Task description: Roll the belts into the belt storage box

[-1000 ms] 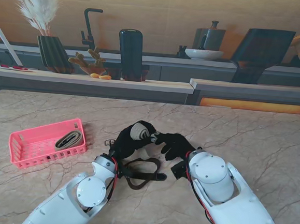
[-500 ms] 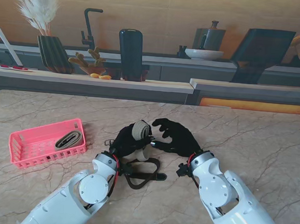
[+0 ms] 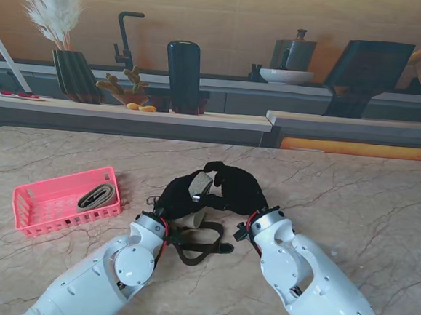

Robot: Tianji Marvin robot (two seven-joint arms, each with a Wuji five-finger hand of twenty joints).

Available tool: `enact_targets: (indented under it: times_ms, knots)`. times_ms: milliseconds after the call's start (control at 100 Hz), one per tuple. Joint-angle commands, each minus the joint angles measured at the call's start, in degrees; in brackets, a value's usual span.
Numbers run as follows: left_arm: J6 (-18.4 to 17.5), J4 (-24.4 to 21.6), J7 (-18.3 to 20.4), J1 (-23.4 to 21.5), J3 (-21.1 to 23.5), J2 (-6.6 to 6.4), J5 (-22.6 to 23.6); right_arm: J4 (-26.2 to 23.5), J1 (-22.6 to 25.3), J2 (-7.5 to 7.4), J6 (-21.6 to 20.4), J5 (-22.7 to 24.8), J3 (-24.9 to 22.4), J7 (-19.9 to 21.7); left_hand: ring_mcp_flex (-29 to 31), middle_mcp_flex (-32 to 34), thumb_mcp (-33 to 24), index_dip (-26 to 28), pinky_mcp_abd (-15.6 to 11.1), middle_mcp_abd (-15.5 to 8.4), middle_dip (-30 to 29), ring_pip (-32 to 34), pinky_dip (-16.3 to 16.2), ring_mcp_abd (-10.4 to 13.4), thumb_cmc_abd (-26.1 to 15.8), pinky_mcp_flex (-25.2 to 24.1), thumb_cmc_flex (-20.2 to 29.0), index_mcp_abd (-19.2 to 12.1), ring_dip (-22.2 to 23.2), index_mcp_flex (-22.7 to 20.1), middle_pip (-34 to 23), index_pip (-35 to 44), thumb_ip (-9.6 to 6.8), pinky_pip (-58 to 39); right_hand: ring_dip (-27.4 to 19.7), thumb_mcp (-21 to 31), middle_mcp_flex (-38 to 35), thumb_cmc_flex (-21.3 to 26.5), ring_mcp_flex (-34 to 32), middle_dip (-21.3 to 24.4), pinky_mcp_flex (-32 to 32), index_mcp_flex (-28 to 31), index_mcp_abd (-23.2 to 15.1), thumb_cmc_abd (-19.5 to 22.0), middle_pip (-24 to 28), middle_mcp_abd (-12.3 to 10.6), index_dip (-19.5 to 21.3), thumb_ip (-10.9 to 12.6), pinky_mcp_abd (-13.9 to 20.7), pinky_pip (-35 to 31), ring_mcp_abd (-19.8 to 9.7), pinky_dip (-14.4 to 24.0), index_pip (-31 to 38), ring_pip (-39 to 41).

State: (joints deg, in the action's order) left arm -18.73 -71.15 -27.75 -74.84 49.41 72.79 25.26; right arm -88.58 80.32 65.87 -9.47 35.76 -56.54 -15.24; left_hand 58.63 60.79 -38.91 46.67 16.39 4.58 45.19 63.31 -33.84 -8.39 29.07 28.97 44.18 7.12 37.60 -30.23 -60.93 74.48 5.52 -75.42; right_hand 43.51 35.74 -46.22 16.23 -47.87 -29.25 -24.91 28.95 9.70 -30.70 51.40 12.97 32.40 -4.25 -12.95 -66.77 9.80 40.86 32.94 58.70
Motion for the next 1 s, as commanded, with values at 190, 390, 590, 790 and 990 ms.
enact_targets:
  times_ms: [190, 390, 590, 790, 990]
  knots:
    - [0.2, 0.2, -0.4, 0.3, -0.2, -0.03, 0.8, 1.0, -2.6, 0.49, 2.5, 6.7, 3.0, -2.2, 2.2, 2.9, -3.1, 1.0, 1.3, -3.3, 2.4, 1.8, -1.1, 0.7, 1.3, -0.1, 0.2, -1.1, -0.2, 1.0, -9.2, 2.8, -1.89, -2.5, 0.9, -2.1, -13.1, 0.3, -11.2, 0.5, -5.7, 12.2, -6.3, 5.8, 4.1, 1.6, 5.7, 1.1, -4.3, -10.8, 4.1, 0.2, 12.1, 7.5]
    - [0.3, 0.2, -0.4, 0.3, -0.2, -0.05, 0.8, 1.7, -3.5, 0.35, 3.8, 7.0, 4.3, -1.2, 2.0, 2.9, -3.1, 0.9, 1.2, -3.3, 2.3, 1.7, -1.1, 0.6, 1.3, -0.3, 0.3, -1.1, -0.4, 1.0, -9.3, 2.8, -1.8, -2.4, -0.1, -3.3, -18.4, 6.7, -14.2, 2.0, -6.8, 18.1, -6.4, 6.6, 2.7, 1.9, 4.5, 2.0, -5.1, -13.0, 5.5, -1.4, 12.1, 7.9]
    - [0.5, 0.1, -0.1, 0.3, -0.2, -0.08, 0.7, 2.8, -4.8, 0.25, 4.1, 6.1, 5.9, 1.0, 2.3, 3.1, -3.1, 0.6, 1.4, -3.1, 2.1, 1.7, -1.1, 0.5, 1.6, 0.0, 0.4, -1.0, -0.6, 0.6, -9.2, 2.8, -1.66, -2.5, -0.7, 8.1, -20.4, 9.5, -13.9, 3.4, -6.0, 20.9, -6.4, 2.7, -0.4, 1.6, 1.9, 1.1, -5.1, -12.8, 6.0, -2.4, 9.4, 6.7]
    - [1.0, -0.3, 0.0, 0.0, 0.1, -0.02, 0.1, 3.3, -5.7, 0.07, 5.3, 5.9, 7.5, 3.0, 3.3, 3.9, -3.3, -0.1, 1.9, -3.1, 1.5, 1.2, -0.9, 0.6, 1.8, 1.3, 0.5, -0.4, -1.3, 0.3, -8.5, 3.0, -1.41, -2.3, -2.9, 15.2, -21.3, 15.2, -14.0, 4.9, -5.8, 19.2, -6.7, -5.2, -4.7, 0.3, -8.7, -4.2, -4.1, -11.5, 4.8, -3.1, 14.7, 1.8]
    - [1.9, -0.7, 0.0, -0.3, 0.5, 0.14, -0.9, 2.4, -5.6, 0.09, 7.5, 3.6, 8.2, 5.5, 3.6, 4.1, -3.1, -0.3, 2.0, -3.0, 1.2, 1.0, -0.7, 0.7, 1.6, 1.7, 0.7, 0.0, -1.6, 0.4, -8.3, 3.0, -1.29, -2.1, -6.1, 19.0, -23.4, 19.7, -15.3, 6.5, -6.5, 18.0, -8.3, -10.8, -9.3, -2.5, -14.2, -6.8, -2.0, -9.6, 1.9, -3.5, 19.8, -5.6]
